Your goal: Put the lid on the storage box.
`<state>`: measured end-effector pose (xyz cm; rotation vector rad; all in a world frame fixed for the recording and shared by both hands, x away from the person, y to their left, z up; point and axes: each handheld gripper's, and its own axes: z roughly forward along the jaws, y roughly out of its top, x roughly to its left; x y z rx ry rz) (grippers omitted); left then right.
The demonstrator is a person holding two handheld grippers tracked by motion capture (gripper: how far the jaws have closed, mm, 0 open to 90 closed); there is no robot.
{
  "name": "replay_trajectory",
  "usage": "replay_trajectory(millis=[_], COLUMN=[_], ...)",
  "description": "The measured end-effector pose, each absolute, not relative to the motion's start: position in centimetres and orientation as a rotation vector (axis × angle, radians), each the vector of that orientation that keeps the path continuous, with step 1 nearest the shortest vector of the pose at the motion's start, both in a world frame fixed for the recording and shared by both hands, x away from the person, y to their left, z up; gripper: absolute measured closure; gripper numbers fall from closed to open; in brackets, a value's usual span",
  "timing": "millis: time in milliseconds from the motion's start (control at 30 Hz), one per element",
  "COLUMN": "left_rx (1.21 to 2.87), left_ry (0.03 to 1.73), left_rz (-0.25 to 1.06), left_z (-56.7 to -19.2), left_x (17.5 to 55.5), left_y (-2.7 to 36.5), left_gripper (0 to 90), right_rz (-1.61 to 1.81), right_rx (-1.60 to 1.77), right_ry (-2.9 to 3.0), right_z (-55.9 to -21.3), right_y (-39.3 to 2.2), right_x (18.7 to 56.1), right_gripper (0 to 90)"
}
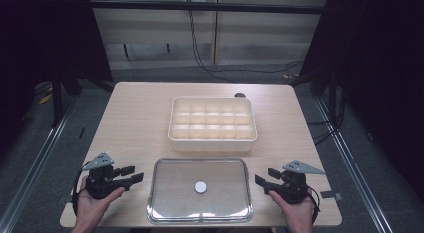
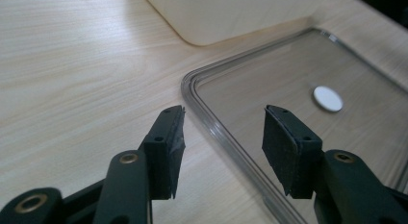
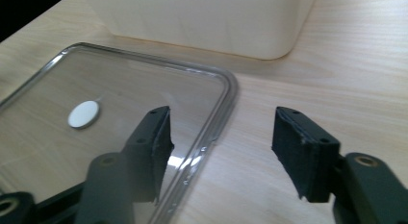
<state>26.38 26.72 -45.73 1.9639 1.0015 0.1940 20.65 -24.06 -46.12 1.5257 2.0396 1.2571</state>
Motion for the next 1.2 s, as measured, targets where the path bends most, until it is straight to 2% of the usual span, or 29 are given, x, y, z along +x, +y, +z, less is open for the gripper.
replay_trajectory(millis=[33,100,200,467,800,1100,1200], left_rx=[1.974,1.993,1.989,2.019,2.052,2.107,2.121], left_ry=[1.000,0.989,0.994,0.995,1.006,1.001,1.004], left_rz=[0.179,0.125,0.092,0.107,0.055,0.036,0.042], left_z=[-45.7,-45.3,-45.2,-45.3,-47.1,-48.0,-48.1], left_x=[26.5,26.8,27.0,27.9,27.4,27.4,27.4], left_y=[26.6,26.0,25.7,25.1,24.5,23.4,23.3], left_gripper=[49.4,45.4,45.1,45.1,52.5,51.1,53.4], right_rz=[1.267,1.256,1.230,1.233,1.240,1.209,1.213], right_rx=[1.522,1.517,1.535,1.549,1.608,1.667,1.679], right_ry=[2.056,2.100,2.131,2.202,2.239,2.251,2.256], right_z=[-46.0,-45.6,-45.4,-45.5,-47.4,-48.9,-49.4], right_y=[-24.0,-23.3,-22.8,-22.2,-21.8,-21.7,-21.8], right_x=[20.7,21.2,22.0,24.3,25.6,25.8,26.0], right_gripper=[42.8,40.4,38.6,36.4,36.5,39.7,42.0])
